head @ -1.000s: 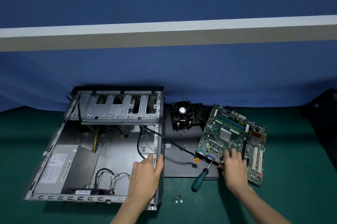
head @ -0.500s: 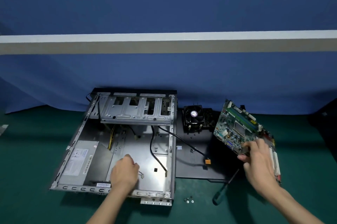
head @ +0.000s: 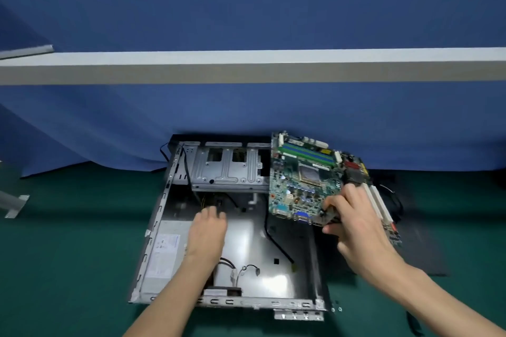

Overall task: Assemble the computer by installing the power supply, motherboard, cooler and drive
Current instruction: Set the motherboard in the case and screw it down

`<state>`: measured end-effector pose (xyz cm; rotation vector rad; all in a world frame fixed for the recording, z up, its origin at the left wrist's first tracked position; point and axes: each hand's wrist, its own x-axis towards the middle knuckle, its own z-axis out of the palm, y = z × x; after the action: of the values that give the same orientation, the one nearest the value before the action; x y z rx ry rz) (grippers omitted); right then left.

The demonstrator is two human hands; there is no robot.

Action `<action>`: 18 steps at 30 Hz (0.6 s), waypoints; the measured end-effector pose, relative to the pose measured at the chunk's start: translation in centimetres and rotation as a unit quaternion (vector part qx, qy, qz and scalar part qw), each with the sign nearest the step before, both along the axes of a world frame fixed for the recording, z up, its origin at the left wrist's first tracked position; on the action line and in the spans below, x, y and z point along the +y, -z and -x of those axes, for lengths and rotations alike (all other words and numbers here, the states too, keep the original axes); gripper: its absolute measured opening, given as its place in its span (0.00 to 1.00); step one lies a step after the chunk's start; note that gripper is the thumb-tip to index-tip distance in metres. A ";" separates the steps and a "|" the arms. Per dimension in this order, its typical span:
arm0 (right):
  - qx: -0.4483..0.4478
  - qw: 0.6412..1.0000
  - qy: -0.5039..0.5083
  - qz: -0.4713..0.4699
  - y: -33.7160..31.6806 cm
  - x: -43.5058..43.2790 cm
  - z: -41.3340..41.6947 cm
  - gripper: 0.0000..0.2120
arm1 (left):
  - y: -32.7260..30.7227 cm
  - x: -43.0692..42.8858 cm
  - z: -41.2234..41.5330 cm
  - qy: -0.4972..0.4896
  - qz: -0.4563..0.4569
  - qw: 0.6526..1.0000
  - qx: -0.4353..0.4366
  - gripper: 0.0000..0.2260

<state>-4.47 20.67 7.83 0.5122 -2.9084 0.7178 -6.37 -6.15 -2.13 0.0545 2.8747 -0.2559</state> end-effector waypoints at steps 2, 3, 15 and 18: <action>0.002 1.000 -0.013 -0.023 0.1 -2.3 0.6 0.23 | 0.0 -0.2 1.0 0.051 0.031 0.998 -0.009 0.16; 0.005 0.999 -0.018 -0.035 0.3 -3.3 0.9 0.23 | 0.0 -0.2 1.5 0.051 0.036 0.998 -0.019 0.17; -0.003 0.994 -0.023 -0.108 4.6 -8.8 0.9 0.26 | 1.4 -2.8 7.3 -0.170 -0.200 0.926 -0.271 0.17; -0.002 0.992 -0.020 -0.125 6.0 -8.6 0.4 0.29 | 1.7 -3.6 8.1 -0.242 -0.317 0.882 -0.252 0.18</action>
<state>-4.86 12.06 1.82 0.5947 -3.0163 0.3585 -14.52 -9.75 -3.81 -0.4089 2.2281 0.6927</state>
